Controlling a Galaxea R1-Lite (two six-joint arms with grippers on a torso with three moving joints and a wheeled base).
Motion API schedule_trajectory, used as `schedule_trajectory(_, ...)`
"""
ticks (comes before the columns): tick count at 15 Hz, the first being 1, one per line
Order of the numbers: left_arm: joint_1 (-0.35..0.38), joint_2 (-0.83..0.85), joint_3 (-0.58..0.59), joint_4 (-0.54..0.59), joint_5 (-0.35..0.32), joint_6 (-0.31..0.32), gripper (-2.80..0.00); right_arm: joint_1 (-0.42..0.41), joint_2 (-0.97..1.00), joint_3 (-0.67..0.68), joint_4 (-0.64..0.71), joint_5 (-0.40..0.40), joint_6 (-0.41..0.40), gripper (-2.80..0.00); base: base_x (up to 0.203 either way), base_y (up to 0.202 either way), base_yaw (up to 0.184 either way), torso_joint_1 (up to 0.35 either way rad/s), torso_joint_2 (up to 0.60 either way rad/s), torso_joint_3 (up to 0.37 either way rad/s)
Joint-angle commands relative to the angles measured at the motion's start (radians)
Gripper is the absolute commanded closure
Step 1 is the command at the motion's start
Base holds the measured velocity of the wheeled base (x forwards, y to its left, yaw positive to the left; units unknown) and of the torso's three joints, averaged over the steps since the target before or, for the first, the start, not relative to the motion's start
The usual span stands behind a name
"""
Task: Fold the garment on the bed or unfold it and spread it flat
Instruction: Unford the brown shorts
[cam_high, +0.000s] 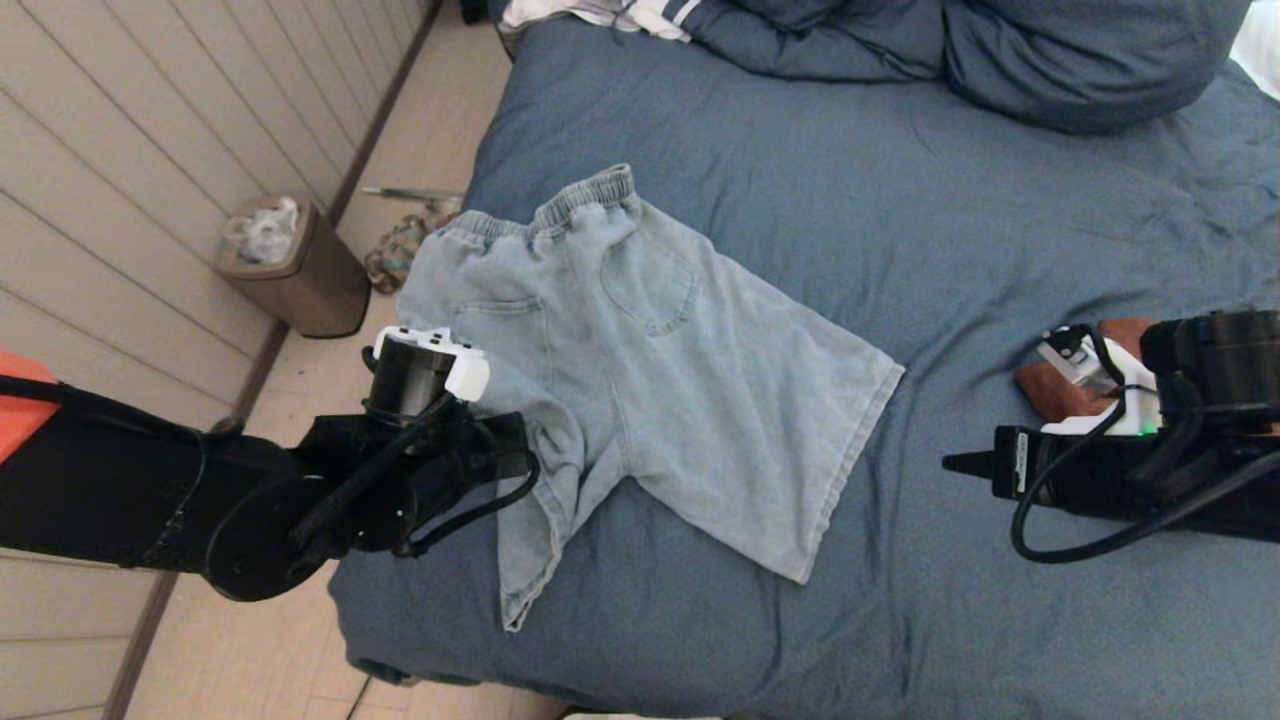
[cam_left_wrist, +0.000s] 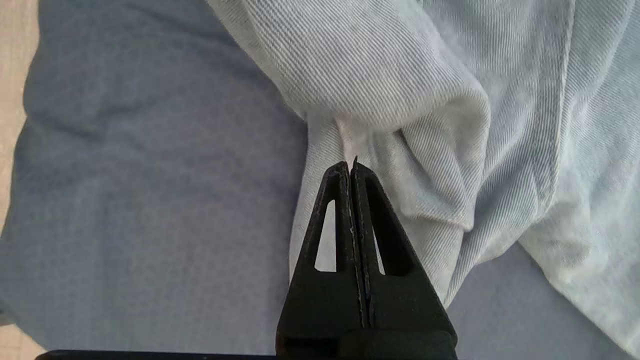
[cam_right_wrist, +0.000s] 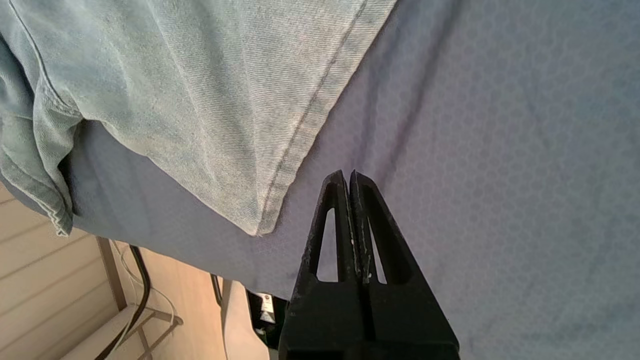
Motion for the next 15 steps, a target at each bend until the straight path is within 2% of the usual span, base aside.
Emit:
schedule_trajectory(1,-0.006,-0.008,0.014,-0.003,-0.003,-0.003,0.0,0.002,0.018,0.004,-0.003,0.003,0.0,0.0,0.0,0.0,0.0,0.0,0.0,0.0)
schedule_trajectory(5,-0.004,0.079,-0.014,-0.017,-0.076,-0.049,0.0,0.004,0.012,0.007,-0.003,0.004,0.0,0.0,0.0,0.0,0.0,0.0,0.0,0.0)
schedule_trajectory(9,0.009,0.126,-0.069,-0.01,-0.079,-0.052,0.0,0.001,0.012,0.008,-0.004,0.022,0.002,0.0,0.0,0.0,0.0,0.0,0.0,0.0)
schedule_trajectory(10,0.02,0.134,-0.085,-0.008,-0.079,-0.053,-2.8,0.001,0.014,0.011,-0.004,0.027,0.002,0.0,0.0,0.0,0.0,0.0,0.0,0.0)
schedule_trajectory(15,0.078,0.165,-0.14,-0.01,-0.082,-0.045,-2.8,0.004,0.013,0.016,-0.004,0.03,0.002,0.0,0.0,0.0,0.0,0.0,0.0,0.0)
